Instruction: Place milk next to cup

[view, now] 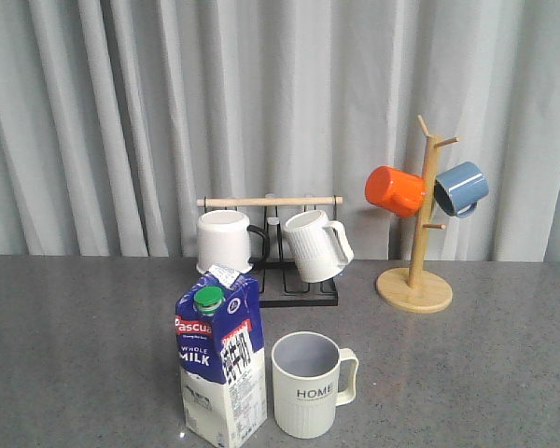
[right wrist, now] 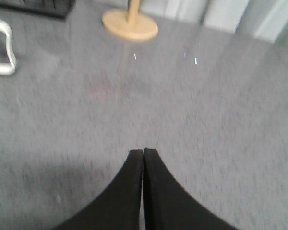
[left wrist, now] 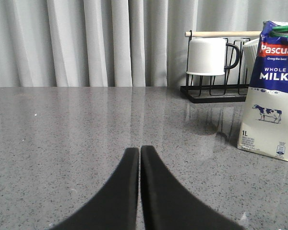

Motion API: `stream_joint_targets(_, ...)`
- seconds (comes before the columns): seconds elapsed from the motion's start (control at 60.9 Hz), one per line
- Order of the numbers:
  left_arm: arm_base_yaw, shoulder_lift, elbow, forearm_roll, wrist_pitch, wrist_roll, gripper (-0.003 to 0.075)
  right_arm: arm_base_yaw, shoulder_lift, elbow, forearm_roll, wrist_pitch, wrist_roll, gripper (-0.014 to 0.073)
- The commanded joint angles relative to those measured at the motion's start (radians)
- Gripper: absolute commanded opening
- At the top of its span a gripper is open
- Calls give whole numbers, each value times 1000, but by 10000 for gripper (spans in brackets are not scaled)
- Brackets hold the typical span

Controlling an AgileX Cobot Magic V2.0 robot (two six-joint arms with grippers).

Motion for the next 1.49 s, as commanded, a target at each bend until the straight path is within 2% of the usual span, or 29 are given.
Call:
stream_joint_targets(0.0, 2, -13, 21, -4, -68, -8, -7, -1, -21, -26, 111, 33, -164, -5)
stream_joint_targets(0.131, 2, -13, 21, -4, -68, -8, -7, -61, -84, -26, 233, -56, -327, -5)
stream_joint_targets(0.263, 2, -13, 21, -4, -68, -8, -7, -236, -168, -26, 395, -206, -482, -5)
stream_joint_targets(0.411, 2, -13, 21, -4, -68, -8, -7, -422, -243, -9, 689, -385, -824, -5)
stream_joint_targets(0.493, 2, -13, 21, -4, -68, -8, -7, -473, -280, 40, 779, -514, -922, -5)
stream_joint_targets(0.722, 2, -13, 21, -4, -68, -8, -7, -542, -469, 231, 884, -650, -921, -5)
stream_joint_targets(0.854, 2, -13, 21, -4, -68, -8, -7, -562, -552, 304, 901, -658, -910, -5)
stream_joint_targets(1.018, 2, -13, 21, -4, -68, -8, -7, -642, -658, 369, 926, -677, -898, -5)
stream_joint_targets(1.166, 2, -13, 21, -4, -65, -8, -7, -654, -657, 443, 928, -805, -894, -5)
stream_joint_targets(1.478, 2, -13, 21, -4, -65, -8, -7, -654, -657, 441, 931, -781, -894, -5)
